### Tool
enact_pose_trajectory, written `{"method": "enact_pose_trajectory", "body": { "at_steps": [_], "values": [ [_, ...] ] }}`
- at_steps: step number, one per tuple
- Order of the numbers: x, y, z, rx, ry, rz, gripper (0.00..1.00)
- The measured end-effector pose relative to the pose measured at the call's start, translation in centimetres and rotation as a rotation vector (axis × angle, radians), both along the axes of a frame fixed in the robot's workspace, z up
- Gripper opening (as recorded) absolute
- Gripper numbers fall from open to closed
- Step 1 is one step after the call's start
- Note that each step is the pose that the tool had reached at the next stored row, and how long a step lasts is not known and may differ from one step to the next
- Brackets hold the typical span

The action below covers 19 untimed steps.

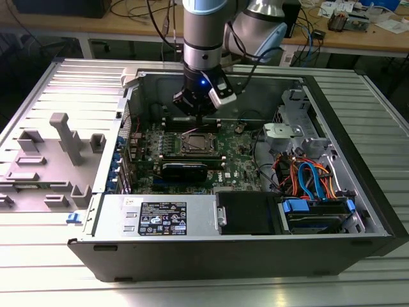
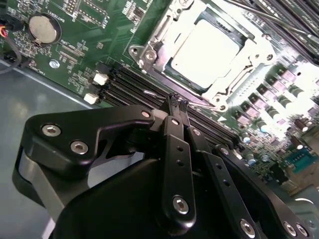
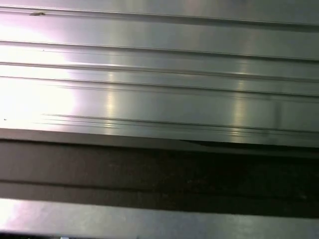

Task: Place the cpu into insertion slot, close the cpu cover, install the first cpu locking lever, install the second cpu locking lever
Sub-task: 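Install the first cpu locking lever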

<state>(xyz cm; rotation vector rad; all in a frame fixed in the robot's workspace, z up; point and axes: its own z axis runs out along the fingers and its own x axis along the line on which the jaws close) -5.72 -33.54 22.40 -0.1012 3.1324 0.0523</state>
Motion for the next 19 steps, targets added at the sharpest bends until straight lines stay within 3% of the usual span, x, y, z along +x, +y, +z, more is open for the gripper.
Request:
{"method": "enact_pose_trajectory", "body": {
  "at_steps": [8,19],
  "values": [
    [1.0,0.15,-0.55,-0.0001,-0.0001,0.0,0.11],
    [1.2,0.15,-1.33,-0.0004,-0.0007,0.0,0.11]
  ]
}}
